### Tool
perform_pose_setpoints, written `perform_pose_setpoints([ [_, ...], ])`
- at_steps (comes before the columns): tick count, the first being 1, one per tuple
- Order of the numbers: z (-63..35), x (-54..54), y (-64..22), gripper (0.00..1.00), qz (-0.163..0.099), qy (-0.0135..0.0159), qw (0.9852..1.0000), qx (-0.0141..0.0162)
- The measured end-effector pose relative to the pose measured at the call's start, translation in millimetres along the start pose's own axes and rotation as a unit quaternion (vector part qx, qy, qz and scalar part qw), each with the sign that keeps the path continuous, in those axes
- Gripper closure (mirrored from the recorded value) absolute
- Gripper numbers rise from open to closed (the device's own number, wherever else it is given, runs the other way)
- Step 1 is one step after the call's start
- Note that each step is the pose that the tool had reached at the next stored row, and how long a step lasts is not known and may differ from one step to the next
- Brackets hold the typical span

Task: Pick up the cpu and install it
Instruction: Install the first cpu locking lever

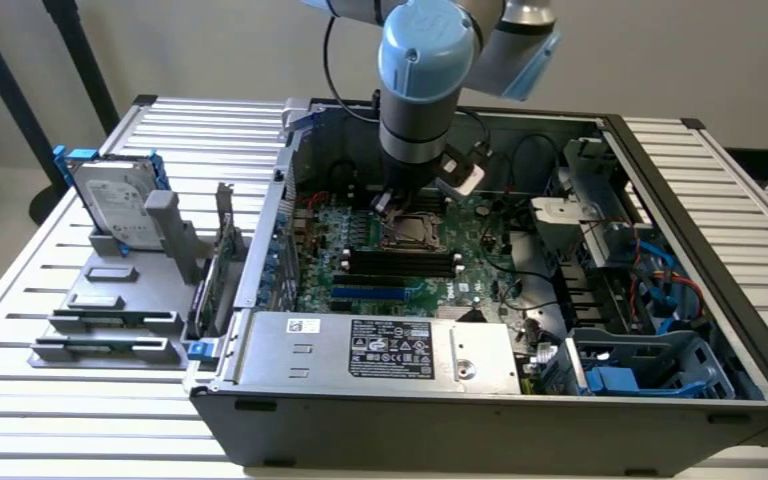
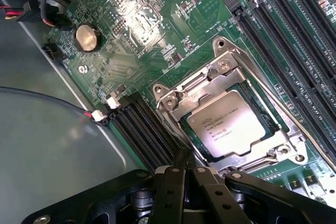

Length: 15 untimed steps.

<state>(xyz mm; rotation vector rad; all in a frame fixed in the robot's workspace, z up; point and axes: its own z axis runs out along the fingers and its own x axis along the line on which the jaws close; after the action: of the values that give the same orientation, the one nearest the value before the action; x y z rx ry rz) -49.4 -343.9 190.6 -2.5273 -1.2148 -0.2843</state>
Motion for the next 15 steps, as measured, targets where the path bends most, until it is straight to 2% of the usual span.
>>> perform_pose_setpoints([
  [15, -2.5, 0.3, -0.5, 0.89, 0.004, -0.0022, 1.0000, 0.0020],
])
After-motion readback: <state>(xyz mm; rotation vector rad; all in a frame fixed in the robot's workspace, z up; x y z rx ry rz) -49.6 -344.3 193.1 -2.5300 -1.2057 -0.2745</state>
